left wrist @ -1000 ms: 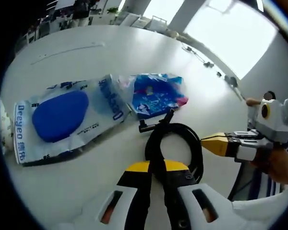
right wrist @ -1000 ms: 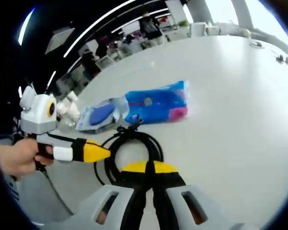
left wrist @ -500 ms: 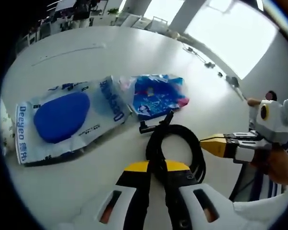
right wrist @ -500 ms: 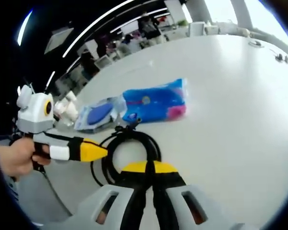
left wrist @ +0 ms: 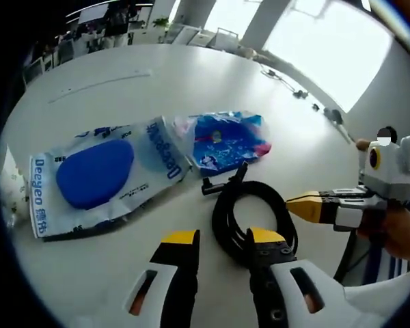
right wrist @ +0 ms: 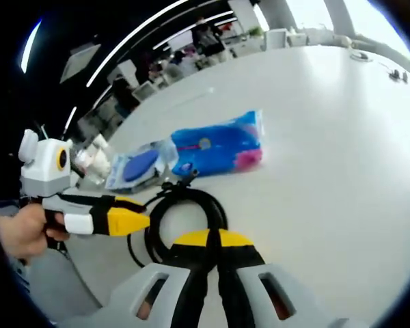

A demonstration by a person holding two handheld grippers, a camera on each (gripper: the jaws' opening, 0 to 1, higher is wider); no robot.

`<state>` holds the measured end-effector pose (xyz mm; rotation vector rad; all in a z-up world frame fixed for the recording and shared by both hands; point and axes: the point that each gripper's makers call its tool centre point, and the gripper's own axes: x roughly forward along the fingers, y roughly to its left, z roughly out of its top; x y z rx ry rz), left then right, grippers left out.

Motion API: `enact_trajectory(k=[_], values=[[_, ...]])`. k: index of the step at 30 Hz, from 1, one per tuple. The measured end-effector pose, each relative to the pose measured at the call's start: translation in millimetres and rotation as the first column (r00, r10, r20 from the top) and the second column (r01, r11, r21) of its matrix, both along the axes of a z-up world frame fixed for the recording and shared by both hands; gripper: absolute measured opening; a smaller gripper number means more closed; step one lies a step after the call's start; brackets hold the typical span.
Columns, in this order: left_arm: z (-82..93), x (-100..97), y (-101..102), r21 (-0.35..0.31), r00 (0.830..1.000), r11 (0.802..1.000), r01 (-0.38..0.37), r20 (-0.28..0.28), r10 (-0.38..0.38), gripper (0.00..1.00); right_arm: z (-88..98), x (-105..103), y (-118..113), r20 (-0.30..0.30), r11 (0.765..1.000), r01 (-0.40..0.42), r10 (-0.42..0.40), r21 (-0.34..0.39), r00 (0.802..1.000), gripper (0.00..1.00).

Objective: Arrange the tabletop items into an orderly group along one side of the table until the central work area is clear of visible clutter.

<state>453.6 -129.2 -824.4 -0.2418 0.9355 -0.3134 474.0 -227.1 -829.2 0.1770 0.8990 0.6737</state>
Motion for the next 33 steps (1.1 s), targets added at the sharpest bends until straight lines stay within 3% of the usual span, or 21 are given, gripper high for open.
enact_trajectory(k=[7, 14, 21, 26, 28, 30, 33], values=[[1.5, -0.4, 3, 0.010, 1.000, 1.000, 0.005, 0.003, -0.005, 0.29, 2.7, 1, 3, 0.024, 0.999, -0.034, 0.034, -0.017, 0.999, 0.01], [4.4, -3.7, 6, 0.002, 1.000, 1.000, -0.002, 0.004, 0.002, 0.28, 9.0, -1, 10, 0.068, 0.997, -0.075, 0.077, -0.029, 0.995, 0.12], [9.2, -8.7, 14, -0.007, 1.000, 1.000, -0.009, 0.013, 0.009, 0.33, 17.2, 1, 13, 0.120, 0.995, -0.100, 0.102, -0.022, 0.988, 0.33], [8.8, -12.5, 23, -0.008, 1.000, 1.000, -0.030, 0.010, 0.030, 0.38, 18.5, 0, 14, 0.125, 0.994, -0.110, 0.111, -0.015, 0.986, 0.38], [9.0, -13.0, 26, -0.009, 0.999, 0.999, -0.032, 0.012, 0.032, 0.42, 19.8, 0, 16, 0.131, 0.993, -0.119, 0.119, -0.005, 0.984, 0.47], [11.8, -12.3, 25, -0.023, 0.999, 1.000, -0.016, 0.036, 0.017, 0.46, 23.0, 0, 18, 0.150, 0.991, -0.130, 0.130, -0.006, 0.980, 0.56], [16.7, -13.8, 25, -0.030, 0.998, 0.999, -0.011, 0.057, 0.012, 0.52, 25.3, -2, 21, 0.160, 0.988, -0.152, 0.151, -0.002, 0.976, 0.60]])
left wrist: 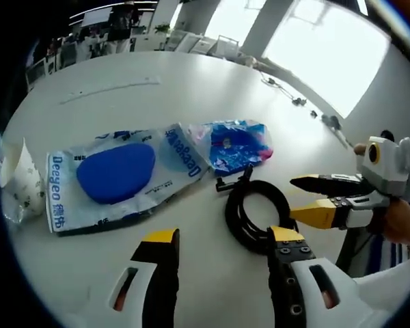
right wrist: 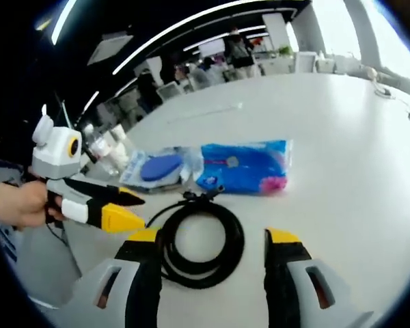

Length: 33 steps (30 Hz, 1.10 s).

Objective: Arrange the tabletop items into an orderly group along one side of the table until the central work area is clear of visible clutter.

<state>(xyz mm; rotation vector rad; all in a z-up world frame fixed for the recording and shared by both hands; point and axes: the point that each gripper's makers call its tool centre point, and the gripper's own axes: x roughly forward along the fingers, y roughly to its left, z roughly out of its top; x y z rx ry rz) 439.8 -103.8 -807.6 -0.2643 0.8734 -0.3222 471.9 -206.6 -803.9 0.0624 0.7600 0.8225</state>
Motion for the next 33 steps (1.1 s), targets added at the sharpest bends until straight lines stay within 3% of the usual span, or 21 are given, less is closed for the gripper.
enact_trajectory(k=[5, 12, 15, 20, 33], values=[[13.9, -2.7, 2, -0.036, 0.998, 0.999, 0.006, 0.064, -0.003, 0.62, 3.5, -4, 5, 0.009, 0.999, -0.031, 0.031, 0.018, 0.999, 0.69], [13.7, -10.5, 21, 0.003, 0.997, 1.000, -0.004, 0.081, 0.004, 0.87, 6.7, -6, 10, 0.034, 0.998, -0.053, 0.053, 0.024, 0.998, 0.77], [14.3, -12.5, 28, 0.003, 0.996, 1.000, -0.027, 0.082, 0.026, 0.92, 8.6, -7, 15, 0.036, 0.998, -0.057, 0.056, 0.029, 0.998, 0.82], [14.6, -17.1, 34, 0.011, 0.997, 1.000, -0.028, 0.072, 0.027, 0.93, 10.5, -6, 16, 0.048, 0.997, -0.065, 0.064, 0.029, 0.997, 0.88], [21.0, -32.5, 57, 0.008, 0.995, 0.997, -0.072, 0.073, 0.071, 0.91, 17.5, -9, 13, 0.055, 0.998, -0.052, 0.050, 0.034, 0.997, 0.89]])
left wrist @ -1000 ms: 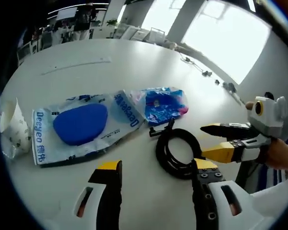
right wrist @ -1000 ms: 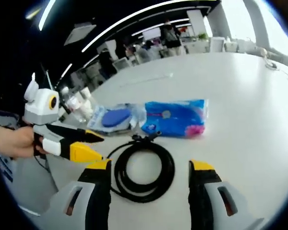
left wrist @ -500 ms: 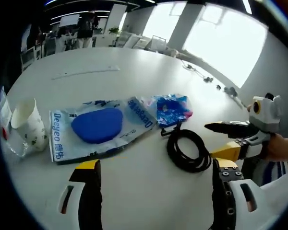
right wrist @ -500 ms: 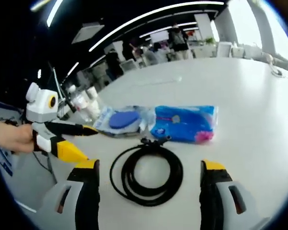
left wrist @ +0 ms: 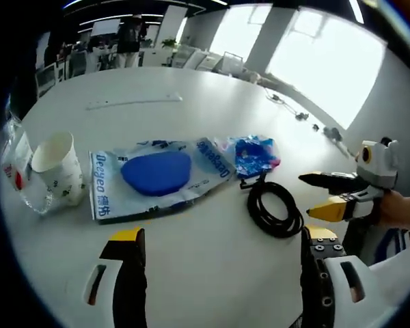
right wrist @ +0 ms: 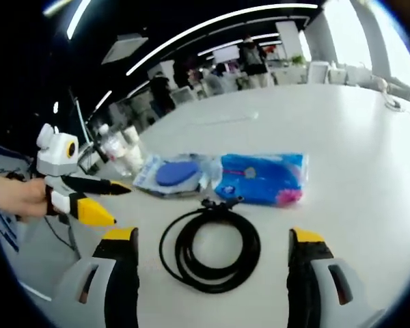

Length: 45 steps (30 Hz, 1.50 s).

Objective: Arrange the tabletop items into an orderly group along one side of the table until the central work area is clear of visible clutter.

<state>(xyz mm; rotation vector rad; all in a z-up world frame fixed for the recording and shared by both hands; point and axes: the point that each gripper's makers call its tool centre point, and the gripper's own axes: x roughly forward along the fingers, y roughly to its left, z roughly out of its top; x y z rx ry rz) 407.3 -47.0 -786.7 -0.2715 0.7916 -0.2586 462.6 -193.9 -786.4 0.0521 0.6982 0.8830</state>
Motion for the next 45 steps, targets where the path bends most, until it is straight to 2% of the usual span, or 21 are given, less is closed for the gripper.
enact_trajectory(k=[8, 20, 34, 43, 45], values=[[2.4, -20.6, 24, 0.011, 0.999, 0.999, -0.042, -0.006, 0.042, 0.90, 1.6, -7, -1, 0.009, 0.999, -0.027, 0.027, -0.018, 1.000, 0.88], [10.9, -56.6, 61, 0.022, 0.996, 0.996, -0.089, 0.006, 0.089, 0.89, 13.5, -18, 1, 0.035, 0.999, -0.047, 0.048, -0.026, 0.998, 0.88], [14.7, -107.5, 117, 0.047, 0.987, 0.986, -0.161, 0.006, 0.161, 0.89, 20.3, -31, -19, 0.052, 0.998, -0.030, 0.034, -0.060, 0.998, 0.88], [25.1, -124.4, 132, 0.049, 0.986, 0.985, -0.168, 0.022, 0.167, 0.88, 19.0, -49, -37, 0.056, 0.995, -0.034, 0.040, -0.092, 0.998, 0.88], [25.5, -128.7, 135, 0.071, 0.988, 0.985, -0.154, 0.025, 0.153, 0.88, 17.2, -53, -42, 0.055, 0.995, -0.027, 0.033, -0.100, 0.998, 0.87]])
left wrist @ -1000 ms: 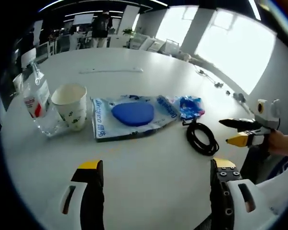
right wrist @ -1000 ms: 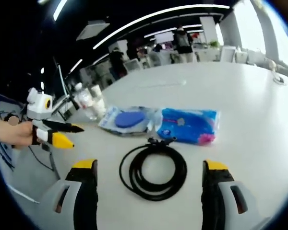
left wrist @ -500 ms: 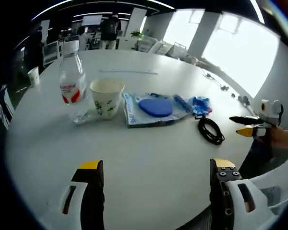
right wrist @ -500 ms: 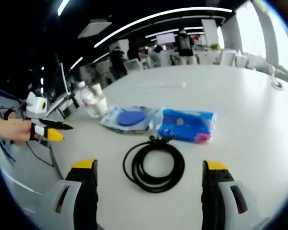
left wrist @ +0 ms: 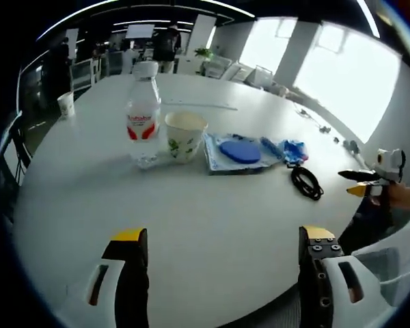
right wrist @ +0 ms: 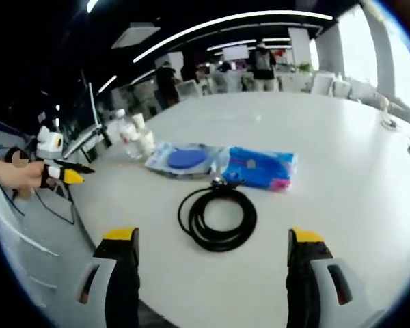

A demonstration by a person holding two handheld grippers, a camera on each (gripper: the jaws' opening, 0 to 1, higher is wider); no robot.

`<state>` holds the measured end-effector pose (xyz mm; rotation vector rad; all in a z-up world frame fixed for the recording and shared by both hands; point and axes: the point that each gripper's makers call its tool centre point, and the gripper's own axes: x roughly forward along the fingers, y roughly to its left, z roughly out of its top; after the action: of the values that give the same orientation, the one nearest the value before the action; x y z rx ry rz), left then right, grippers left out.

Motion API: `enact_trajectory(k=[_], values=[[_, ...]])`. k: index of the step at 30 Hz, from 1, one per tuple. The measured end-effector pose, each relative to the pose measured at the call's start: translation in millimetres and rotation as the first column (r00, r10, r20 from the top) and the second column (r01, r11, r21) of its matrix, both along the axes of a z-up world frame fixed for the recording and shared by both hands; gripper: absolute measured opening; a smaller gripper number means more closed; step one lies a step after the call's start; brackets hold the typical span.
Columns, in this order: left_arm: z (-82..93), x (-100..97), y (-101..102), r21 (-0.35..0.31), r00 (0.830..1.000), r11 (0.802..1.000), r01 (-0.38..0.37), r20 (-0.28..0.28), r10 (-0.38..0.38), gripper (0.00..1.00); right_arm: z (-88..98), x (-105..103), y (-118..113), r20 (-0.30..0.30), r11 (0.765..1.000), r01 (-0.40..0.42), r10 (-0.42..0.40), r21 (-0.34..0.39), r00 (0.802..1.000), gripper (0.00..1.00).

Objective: Arrange the tabletop items into an orderly group along one side of the table until the central work area is clear of visible clutter.

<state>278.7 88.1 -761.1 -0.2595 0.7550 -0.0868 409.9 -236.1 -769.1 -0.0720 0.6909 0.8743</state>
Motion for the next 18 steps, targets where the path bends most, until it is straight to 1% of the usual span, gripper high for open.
enact_trajectory(k=[2, 6, 11, 18], values=[[-1.6, -3.9, 3, 0.005, 1.000, 1.000, 0.005, -0.007, -0.005, 0.88, -3.2, -3, -5, -0.006, 1.000, 0.004, -0.004, -0.016, 1.000, 0.87], [0.8, -12.8, 11, 0.000, 1.000, 1.000, -0.004, -0.005, 0.004, 0.88, -1.1, -8, -13, -0.014, 0.999, 0.036, -0.036, -0.009, 0.999, 0.87], [3.2, -20.2, 20, -0.002, 1.000, 1.000, -0.014, -0.004, 0.014, 0.88, 4.8, -16, -14, -0.006, 0.999, 0.035, -0.036, -0.017, 0.999, 0.86], [7.0, -31.3, 30, 0.005, 1.000, 1.000, -0.012, -0.002, 0.012, 0.87, 10.9, -20, -17, 0.000, 0.999, 0.034, -0.034, -0.025, 0.999, 0.86]])
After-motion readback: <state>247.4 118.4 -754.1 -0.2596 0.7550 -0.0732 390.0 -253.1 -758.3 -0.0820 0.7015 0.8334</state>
